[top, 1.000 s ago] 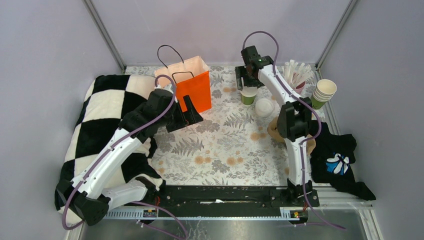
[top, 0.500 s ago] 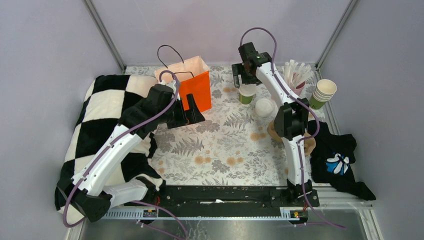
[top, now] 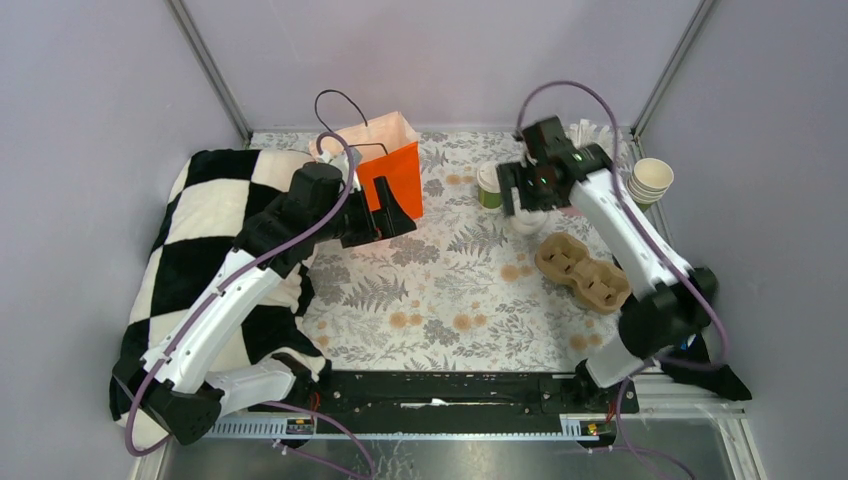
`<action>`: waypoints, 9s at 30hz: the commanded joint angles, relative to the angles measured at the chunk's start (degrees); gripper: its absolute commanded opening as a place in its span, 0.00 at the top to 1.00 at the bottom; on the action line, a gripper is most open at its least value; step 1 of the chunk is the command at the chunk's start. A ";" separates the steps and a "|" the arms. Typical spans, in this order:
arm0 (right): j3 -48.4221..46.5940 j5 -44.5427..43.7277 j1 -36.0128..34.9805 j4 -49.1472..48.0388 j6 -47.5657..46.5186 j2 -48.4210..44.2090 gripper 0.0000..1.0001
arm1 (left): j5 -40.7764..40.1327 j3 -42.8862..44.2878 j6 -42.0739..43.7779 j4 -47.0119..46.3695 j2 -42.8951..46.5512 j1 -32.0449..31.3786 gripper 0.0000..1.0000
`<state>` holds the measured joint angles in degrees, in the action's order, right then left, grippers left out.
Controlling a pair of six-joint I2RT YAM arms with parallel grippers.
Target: Pack the takeout coffee
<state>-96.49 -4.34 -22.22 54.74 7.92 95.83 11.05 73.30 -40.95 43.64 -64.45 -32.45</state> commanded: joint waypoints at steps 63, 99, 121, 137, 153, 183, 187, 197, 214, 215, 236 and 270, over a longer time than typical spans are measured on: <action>32.20 -4.88 13.87 -21.92 34.03 -7.24 0.60 | 9.36 -2.55 -2.15 -10.69 -2.98 -0.69 0.01; 29.59 -8.57 12.37 -15.45 34.71 -13.52 1.00 | 11.54 -2.26 -0.89 -10.47 -3.78 0.28 0.01; 24.95 1.11 13.43 -8.31 17.75 -28.58 1.00 | 11.07 -4.21 -2.57 -11.34 -1.90 0.28 0.01; 24.65 36.17 9.14 -25.31 22.79 -33.91 1.00 | 20.60 0.70 -7.76 -19.90 -6.42 -2.56 0.01; 15.01 2.33 -12.12 -17.19 55.75 -25.10 1.00 | -7.26 15.56 -0.62 -11.18 -12.99 -19.24 0.36; 13.70 4.05 -15.39 -18.76 57.29 -23.85 1.00 | -13.58 18.10 0.03 -5.98 -18.97 -20.47 0.90; 14.23 3.82 -15.43 -18.02 54.81 -24.92 0.91 | -14.97 19.02 0.35 -4.20 -19.38 -20.43 1.00; 19.64 -2.40 -15.31 -10.46 53.69 -33.82 0.07 | -18.29 12.91 2.37 -9.56 -12.01 -20.40 1.00; 33.79 8.63 -8.08 -26.51 53.58 -34.97 0.25 | -18.32 11.88 0.90 -9.85 -9.97 -20.36 1.00; 34.16 10.17 -8.06 -27.48 53.39 -34.33 0.25 | -18.32 11.84 0.81 -9.88 -9.91 -20.36 1.00; 35.76 12.34 -8.09 -30.95 52.72 -31.47 0.44 | -18.10 11.34 0.34 -9.84 -9.37 -20.35 1.00; 19.78 -2.88 -8.07 -11.11 18.63 -38.95 0.48 | -25.46 36.30 17.75 6.90 -15.21 17.35 0.01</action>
<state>-71.94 -4.34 -30.37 43.75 31.97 53.32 -13.74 105.08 -26.02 48.71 -74.46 -20.78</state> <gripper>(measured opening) 0.515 0.987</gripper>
